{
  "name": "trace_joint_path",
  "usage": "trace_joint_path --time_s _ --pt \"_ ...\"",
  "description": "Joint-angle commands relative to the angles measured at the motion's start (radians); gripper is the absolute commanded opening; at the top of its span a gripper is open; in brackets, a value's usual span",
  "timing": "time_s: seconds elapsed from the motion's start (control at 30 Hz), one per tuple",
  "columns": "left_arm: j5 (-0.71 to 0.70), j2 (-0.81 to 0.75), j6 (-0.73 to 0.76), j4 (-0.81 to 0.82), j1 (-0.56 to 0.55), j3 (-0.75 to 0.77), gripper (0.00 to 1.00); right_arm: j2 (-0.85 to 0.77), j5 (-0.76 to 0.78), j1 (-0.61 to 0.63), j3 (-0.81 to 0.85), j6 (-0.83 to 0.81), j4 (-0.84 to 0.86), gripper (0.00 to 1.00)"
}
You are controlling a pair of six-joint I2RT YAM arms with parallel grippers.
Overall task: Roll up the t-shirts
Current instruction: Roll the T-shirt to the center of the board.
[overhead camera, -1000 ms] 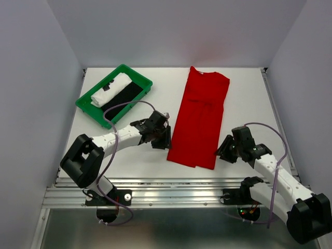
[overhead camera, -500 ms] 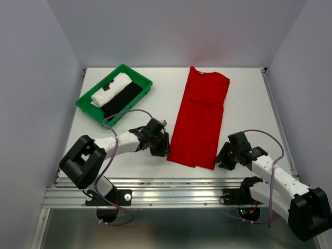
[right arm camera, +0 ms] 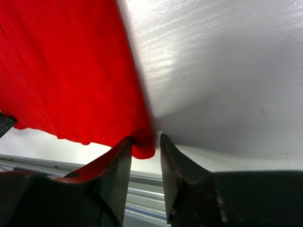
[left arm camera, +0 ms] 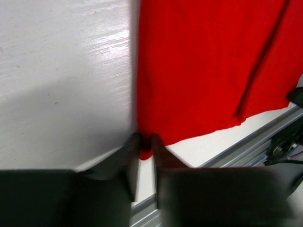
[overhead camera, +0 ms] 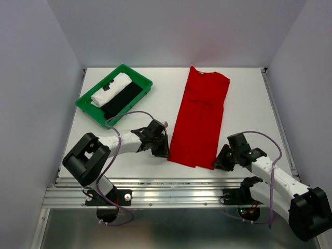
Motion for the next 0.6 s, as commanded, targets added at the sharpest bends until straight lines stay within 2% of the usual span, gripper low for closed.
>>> trace_joint_path --time_s 0.0,0.03,0.07,0.13,0.17,0.23,0.57 --pt "0.021 0.019 0.016 0.013 -0.01 0.007 0.15 0.003 -0.005 0.01 -0.013 -0.015 -0.005 0.33" --pt "0.027 0.022 0.017 0.013 -0.01 0.013 0.07 0.004 -0.006 0.01 -0.014 -0.016 -0.003 0.31" --pt "0.032 0.031 0.019 0.01 -0.01 0.018 0.0 0.006 -0.006 0.01 -0.013 -0.016 0.0 0.23" --pt "0.038 0.036 0.017 0.008 -0.012 0.036 0.0 0.003 -0.016 0.019 -0.011 -0.016 0.001 0.16" --pt "0.042 0.036 0.017 0.004 -0.013 0.047 0.0 0.0 -0.013 0.019 -0.001 -0.016 -0.003 0.08" --pt "0.047 0.026 0.011 0.002 -0.013 0.058 0.0 -0.011 0.001 0.019 0.016 -0.019 -0.034 0.03" --pt "0.018 -0.03 -0.012 -0.071 -0.015 0.133 0.0 -0.054 0.104 0.019 0.16 -0.013 -0.126 0.01"
